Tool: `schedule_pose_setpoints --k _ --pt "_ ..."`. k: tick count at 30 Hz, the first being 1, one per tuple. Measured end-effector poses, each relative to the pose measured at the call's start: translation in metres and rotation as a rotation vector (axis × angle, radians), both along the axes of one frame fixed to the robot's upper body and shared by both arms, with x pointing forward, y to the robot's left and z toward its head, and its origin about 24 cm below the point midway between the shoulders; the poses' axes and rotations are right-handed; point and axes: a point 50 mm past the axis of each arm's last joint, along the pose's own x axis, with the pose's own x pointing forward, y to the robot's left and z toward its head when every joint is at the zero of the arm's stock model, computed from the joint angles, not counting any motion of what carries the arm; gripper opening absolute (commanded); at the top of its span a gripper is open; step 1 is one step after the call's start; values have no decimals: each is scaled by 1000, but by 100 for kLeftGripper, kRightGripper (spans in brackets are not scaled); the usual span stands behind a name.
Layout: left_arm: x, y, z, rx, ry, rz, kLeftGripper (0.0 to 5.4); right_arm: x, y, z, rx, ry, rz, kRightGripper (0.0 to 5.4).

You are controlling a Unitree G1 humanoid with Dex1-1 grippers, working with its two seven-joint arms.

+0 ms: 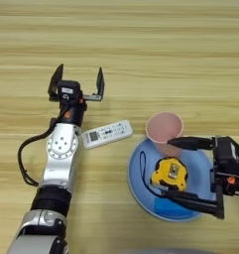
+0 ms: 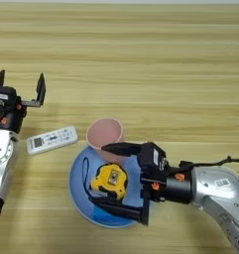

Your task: Move the objects on the table

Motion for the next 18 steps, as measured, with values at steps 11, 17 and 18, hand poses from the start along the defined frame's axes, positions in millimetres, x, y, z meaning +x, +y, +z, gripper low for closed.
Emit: schedule_pose_setpoints --k 11,17,18 --pt "0 0 0 0 -1 0 540 28 4 8 -17 -149 -271 537" --pt "0 0 0 0 -1 0 540 34 3 -9 -133 -151 -313 537" --pt "0 0 0 0 -1 0 540 34 3 -11 -146 -152 -316 537"
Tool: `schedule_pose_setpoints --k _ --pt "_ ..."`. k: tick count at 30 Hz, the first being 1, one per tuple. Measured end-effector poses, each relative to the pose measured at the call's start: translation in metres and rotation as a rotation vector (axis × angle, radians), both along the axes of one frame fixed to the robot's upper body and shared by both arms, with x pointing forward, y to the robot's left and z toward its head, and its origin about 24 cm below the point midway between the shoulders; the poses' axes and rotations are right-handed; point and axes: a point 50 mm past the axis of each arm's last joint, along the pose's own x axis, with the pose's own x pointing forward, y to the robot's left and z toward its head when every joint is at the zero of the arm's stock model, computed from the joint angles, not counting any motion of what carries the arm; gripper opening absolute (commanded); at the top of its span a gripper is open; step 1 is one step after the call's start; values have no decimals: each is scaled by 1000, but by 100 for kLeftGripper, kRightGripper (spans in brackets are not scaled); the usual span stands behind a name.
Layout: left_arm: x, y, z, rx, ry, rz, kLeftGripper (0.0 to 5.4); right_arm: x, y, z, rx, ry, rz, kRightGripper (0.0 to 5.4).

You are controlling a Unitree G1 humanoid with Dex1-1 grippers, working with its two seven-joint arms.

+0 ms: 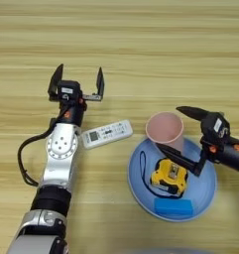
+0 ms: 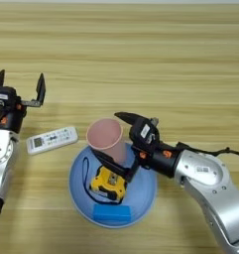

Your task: Move the objects on the table

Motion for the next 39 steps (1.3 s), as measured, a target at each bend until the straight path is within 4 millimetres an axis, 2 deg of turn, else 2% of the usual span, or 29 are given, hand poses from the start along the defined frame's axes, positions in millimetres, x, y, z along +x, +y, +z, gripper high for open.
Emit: schedule_pose_setpoints --k 5,13,31,39 --pt "0 0 0 0 0 0 540 4 -4 -10 -52 21 -48 537" --pt "0 0 0 0 0 0 540 10 -6 -14 -73 29 -101 537" --pt "0 0 0 0 0 0 540 9 -8 -21 -106 77 -110 537" --pt "0 0 0 -1 -1 0 540 11 -11 -31 -133 127 -129 537"
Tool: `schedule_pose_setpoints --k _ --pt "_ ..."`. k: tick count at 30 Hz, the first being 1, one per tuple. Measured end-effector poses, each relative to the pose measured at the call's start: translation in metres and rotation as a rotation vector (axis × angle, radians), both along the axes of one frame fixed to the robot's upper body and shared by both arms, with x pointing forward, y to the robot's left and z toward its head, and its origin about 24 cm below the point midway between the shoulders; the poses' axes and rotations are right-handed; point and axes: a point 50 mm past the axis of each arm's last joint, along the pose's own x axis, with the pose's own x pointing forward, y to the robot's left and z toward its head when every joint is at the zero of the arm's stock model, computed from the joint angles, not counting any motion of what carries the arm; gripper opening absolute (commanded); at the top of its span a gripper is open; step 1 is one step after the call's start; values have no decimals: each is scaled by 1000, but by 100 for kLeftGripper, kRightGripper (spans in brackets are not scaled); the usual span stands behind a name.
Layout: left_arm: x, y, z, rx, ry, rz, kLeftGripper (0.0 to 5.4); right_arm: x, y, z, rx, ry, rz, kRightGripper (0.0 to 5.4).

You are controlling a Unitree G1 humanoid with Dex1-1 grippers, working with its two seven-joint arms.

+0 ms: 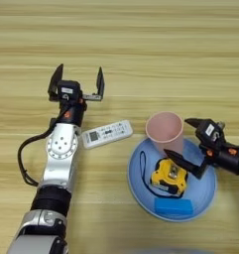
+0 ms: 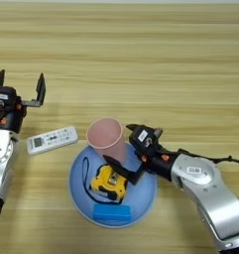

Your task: Move the objects on the table

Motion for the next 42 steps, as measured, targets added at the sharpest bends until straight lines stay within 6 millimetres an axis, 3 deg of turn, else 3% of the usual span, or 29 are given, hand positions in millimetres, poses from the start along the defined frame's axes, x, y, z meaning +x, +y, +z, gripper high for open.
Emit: schedule_pose_setpoints --k 16,23,33,38,42 --pt "0 -1 1 0 -6 -2 540 13 13 -13 14 39 6 537" --pt "0 -1 2 0 -8 -3 540 20 17 -17 26 32 -16 442" --pt "0 -1 2 0 -8 -3 540 23 20 -17 48 31 -26 433" --pt "0 -1 2 0 -9 -3 540 26 18 -11 106 12 -59 433" --pt "0 -1 2 0 -9 -3 540 34 12 12 184 -85 -109 433"
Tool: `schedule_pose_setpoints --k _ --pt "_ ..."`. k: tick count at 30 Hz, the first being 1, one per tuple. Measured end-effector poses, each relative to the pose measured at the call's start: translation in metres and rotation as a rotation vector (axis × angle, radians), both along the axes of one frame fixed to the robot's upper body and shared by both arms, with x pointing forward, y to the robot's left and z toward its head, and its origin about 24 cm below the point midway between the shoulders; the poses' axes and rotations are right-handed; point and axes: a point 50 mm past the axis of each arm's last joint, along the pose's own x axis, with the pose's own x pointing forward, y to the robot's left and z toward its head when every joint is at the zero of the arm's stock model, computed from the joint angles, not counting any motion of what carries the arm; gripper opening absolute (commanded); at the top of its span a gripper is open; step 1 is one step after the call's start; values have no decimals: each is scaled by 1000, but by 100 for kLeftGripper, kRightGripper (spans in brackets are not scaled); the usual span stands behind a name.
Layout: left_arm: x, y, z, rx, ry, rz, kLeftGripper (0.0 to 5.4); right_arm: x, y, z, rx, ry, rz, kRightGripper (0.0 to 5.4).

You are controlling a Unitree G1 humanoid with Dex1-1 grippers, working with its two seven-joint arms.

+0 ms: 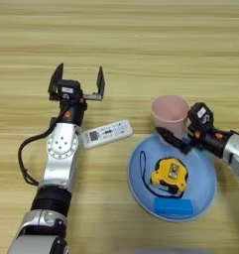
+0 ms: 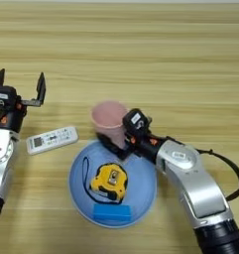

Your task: Move the objects on the table

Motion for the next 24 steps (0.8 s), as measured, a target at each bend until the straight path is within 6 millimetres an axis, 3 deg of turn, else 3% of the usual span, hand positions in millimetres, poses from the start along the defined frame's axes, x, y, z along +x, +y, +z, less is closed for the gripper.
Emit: schedule_pose_setpoints --k 5,12,18,24 --pt "0 0 0 0 0 0 540 4 -5 17 61 -71 -58 433" --pt "0 0 0 2 0 -1 540 10 -9 22 128 -123 -160 433" --pt "0 -1 0 3 0 -2 540 16 -12 11 137 -133 -261 433" --pt "0 -1 0 2 -1 -1 540 25 -16 -16 92 -130 -377 433"
